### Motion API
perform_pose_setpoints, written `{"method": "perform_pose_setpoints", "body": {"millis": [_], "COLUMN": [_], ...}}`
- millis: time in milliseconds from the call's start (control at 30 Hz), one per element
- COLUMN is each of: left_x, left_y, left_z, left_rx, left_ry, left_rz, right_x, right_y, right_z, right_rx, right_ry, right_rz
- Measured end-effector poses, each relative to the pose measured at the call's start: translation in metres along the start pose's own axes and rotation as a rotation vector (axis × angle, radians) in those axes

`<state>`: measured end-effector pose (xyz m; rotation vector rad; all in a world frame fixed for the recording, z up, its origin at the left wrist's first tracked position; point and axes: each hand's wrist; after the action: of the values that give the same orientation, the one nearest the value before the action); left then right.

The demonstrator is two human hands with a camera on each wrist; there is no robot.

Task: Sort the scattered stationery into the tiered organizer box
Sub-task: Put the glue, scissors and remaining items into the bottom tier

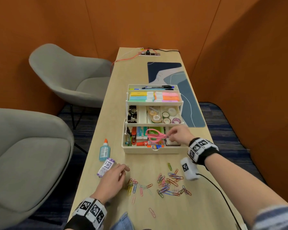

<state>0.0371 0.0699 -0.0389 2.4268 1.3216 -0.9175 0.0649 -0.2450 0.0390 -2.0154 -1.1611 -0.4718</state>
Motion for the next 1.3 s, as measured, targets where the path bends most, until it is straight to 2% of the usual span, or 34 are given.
{"method": "perform_pose_setpoints", "body": {"millis": [133, 267, 467, 533, 633, 667, 733, 800, 833, 900, 967, 1033, 1167, 1300], "left_x": [0.006, 0.012, 0.012, 0.012, 0.014, 0.014, 0.012, 0.01, 0.01, 0.015, 0.021, 0.025, 0.018, 0.007], "left_y": [-0.007, -0.013, -0.008, -0.007, -0.007, -0.008, -0.01, -0.013, -0.015, -0.02, -0.027, -0.036, -0.053, -0.05], "left_z": [-0.006, -0.01, -0.016, -0.019, -0.022, -0.023, -0.022, -0.022, -0.022, -0.023, -0.024, -0.024, -0.007, 0.01], "left_rx": [-0.03, -0.043, -0.053, -0.067, -0.079, -0.081, -0.082, -0.09, -0.103, -0.142, -0.17, -0.156, 0.019, 0.115], "left_ry": [-0.011, -0.01, -0.004, 0.002, -0.008, -0.013, -0.01, -0.005, -0.004, 0.003, 0.044, 0.154, 0.399, 0.409], "left_rz": [-0.027, -0.057, -0.061, -0.06, -0.06, -0.059, -0.059, -0.061, -0.069, -0.103, -0.132, -0.114, -0.033, -0.127], "right_x": [0.011, 0.005, -0.003, -0.001, 0.003, 0.003, -0.005, -0.029, -0.044, -0.076, -0.103, -0.123, -0.139, -0.138], "right_y": [0.022, 0.039, 0.04, 0.03, -0.007, -0.025, -0.056, -0.074, -0.079, -0.086, -0.093, -0.102, -0.114, -0.116], "right_z": [0.016, 0.028, 0.038, 0.041, 0.055, 0.062, 0.078, 0.094, 0.1, 0.107, 0.105, 0.103, 0.105, 0.105], "right_rx": [0.118, 0.1, 0.061, -0.052, -0.238, -0.237, -0.136, -0.015, -0.01, -0.094, -0.191, -0.219, -0.21, -0.215], "right_ry": [-0.168, -0.303, -0.445, -0.451, -0.368, -0.306, -0.251, -0.287, -0.302, -0.347, -0.396, -0.4, -0.354, -0.317], "right_rz": [0.08, 0.104, 0.008, -0.07, -0.318, -0.389, -0.459, -0.422, -0.395, -0.309, -0.143, -0.005, -0.007, 0.004]}}
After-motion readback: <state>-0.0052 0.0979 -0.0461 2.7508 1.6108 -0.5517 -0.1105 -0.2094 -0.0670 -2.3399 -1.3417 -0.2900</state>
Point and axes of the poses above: each hand's wrist, its own y-axis towards the middle knuckle, its own z-axis out of the palm, x = y × z, and after that the axes turned 2 degrees about z, right-handed
